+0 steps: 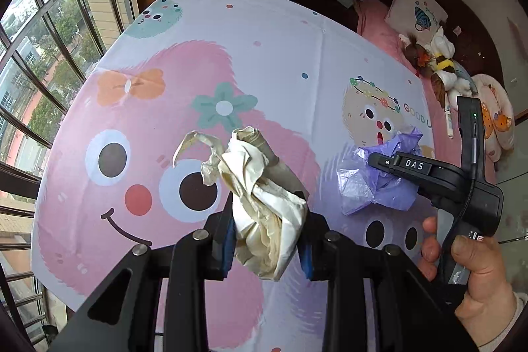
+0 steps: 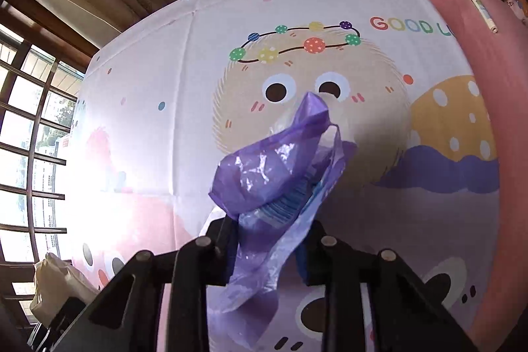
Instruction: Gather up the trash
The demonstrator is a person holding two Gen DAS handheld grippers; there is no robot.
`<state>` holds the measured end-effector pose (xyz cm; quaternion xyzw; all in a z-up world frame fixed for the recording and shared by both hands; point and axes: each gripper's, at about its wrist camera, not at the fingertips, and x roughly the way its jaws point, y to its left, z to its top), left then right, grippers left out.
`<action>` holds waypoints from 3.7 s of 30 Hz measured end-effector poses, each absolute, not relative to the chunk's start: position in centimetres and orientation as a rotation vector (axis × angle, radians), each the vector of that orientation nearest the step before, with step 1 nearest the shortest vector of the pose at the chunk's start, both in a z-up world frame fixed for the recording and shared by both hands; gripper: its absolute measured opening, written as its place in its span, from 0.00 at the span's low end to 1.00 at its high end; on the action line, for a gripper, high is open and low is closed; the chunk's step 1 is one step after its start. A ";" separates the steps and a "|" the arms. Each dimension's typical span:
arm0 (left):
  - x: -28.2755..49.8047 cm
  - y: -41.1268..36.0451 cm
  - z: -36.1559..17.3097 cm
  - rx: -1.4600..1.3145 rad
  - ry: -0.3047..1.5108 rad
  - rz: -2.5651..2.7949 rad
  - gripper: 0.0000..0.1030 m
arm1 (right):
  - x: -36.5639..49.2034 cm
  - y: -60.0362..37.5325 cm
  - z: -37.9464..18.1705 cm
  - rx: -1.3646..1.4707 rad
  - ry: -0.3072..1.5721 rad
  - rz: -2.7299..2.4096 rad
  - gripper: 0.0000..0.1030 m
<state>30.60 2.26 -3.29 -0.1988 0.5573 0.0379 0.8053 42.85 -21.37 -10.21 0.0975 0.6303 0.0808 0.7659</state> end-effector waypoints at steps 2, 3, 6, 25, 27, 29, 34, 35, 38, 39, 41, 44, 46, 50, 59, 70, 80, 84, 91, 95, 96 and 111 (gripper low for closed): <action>28.9 2.7 -3.0 -0.417 1.184 0.067 0.28 | 41.4 -21.1 -9.4 0.206 1.347 0.201 0.16; 28.0 2.9 -2.7 -0.409 1.178 0.059 0.28 | 40.4 -21.0 -8.8 0.203 1.329 0.217 0.16; 24.8 3.5 -1.8 -0.380 1.159 0.025 0.28 | 36.7 -20.4 -6.8 0.205 1.283 0.263 0.13; -1.0 7.1 -8.2 -0.162 1.260 -0.172 0.28 | 3.3 -10.3 -8.8 -0.081 1.309 0.350 0.11; -2.8 6.6 -9.9 -0.149 1.271 -0.177 0.29 | 1.7 -9.6 -10.7 -0.120 1.338 0.345 0.11; -3.9 6.2 -11.9 -0.155 1.294 -0.181 0.29 | 0.7 -9.3 -12.8 -0.130 1.363 0.343 0.11; -4.8 4.3 -18.1 -0.168 1.365 -0.202 0.29 | -0.6 -9.6 -19.0 -0.152 1.396 0.321 0.11; -4.9 3.8 -19.6 -0.167 1.380 -0.207 0.29 | -0.7 -9.8 -20.5 -0.150 1.404 0.316 0.11; -4.6 2.3 -23.9 -0.159 1.418 -0.221 0.29 | -1.1 -10.8 -25.2 -0.145 1.432 0.295 0.11; -4.2 1.8 -25.3 -0.161 1.426 -0.230 0.29 | -1.1 -11.1 -26.7 -0.147 1.436 0.288 0.11; -3.9 1.0 -28.2 -0.170 1.445 -0.240 0.29 | -1.1 -11.9 -29.6 -0.142 1.442 0.278 0.11; -3.4 0.3 -32.2 -0.202 1.469 -0.252 0.30 | -0.9 -12.9 -33.7 -0.111 1.455 0.271 0.12; -3.0 -0.1 -34.9 -0.226 1.484 -0.259 0.31 | -0.3 -13.4 -36.3 -0.078 1.458 0.272 0.12; -1.8 -0.4 -39.6 -0.242 1.515 -0.258 0.33 | 0.7 -14.2 -40.9 -0.037 1.457 0.276 0.12; 0.1 1.0 -45.6 -0.268 1.518 -0.223 0.76 | 2.6 -15.0 -47.6 0.022 1.452 0.310 0.24; 0.9 2.0 -45.7 -0.215 1.487 -0.124 0.98 | 2.4 -15.3 -48.0 0.064 1.449 0.330 0.64; 0.3 3.2 -38.3 -0.211 1.422 -0.062 0.98 | 2.1 -15.7 -41.0 0.089 1.411 0.284 0.66; -0.2 3.5 -33.4 -0.223 1.390 -0.048 0.98 | 1.3 -16.0 -36.1 0.098 1.380 0.270 0.66; -0.7 3.6 -23.2 -0.215 1.318 -0.045 0.98 | 0.3 -16.6 -26.2 0.117 1.323 0.261 0.66; -0.3 4.0 -17.3 -0.216 1.273 -0.051 0.98 | 0.5 -17.2 -20.6 0.146 1.286 0.243 0.66; -0.2 4.1 -15.9 -0.217 1.259 -0.051 0.98 | 0.6 -17.4 -19.1 0.147 1.275 0.237 0.66; 0.1 3.0 2.4 -0.093 1.034 -0.056 0.98 | 1.8 -18.5 -0.7 0.132 1.049 0.187 0.66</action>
